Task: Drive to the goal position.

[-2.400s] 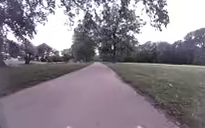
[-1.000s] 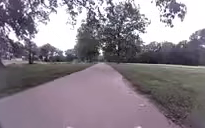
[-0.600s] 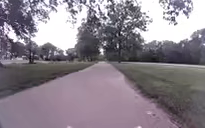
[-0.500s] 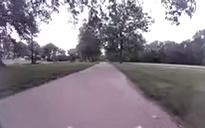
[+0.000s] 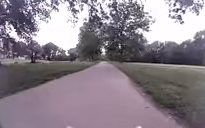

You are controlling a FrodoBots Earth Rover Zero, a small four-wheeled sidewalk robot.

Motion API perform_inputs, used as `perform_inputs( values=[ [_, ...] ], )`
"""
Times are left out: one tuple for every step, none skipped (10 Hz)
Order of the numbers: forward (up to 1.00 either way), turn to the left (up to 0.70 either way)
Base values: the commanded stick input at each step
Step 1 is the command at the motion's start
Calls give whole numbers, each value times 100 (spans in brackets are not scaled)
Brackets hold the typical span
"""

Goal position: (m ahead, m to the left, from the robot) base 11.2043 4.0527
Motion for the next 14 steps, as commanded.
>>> perform_inputs(
  values=[
    [70,-14],
    [70,-14],
    [70,-14],
    [70,-10],
    [70,0],
    [70,0],
    [70,0],
    [70,0],
    [70,0],
    [70,0],
    [70,0],
    [70,0],
    [70,0],
    [70,0]
  ],
)
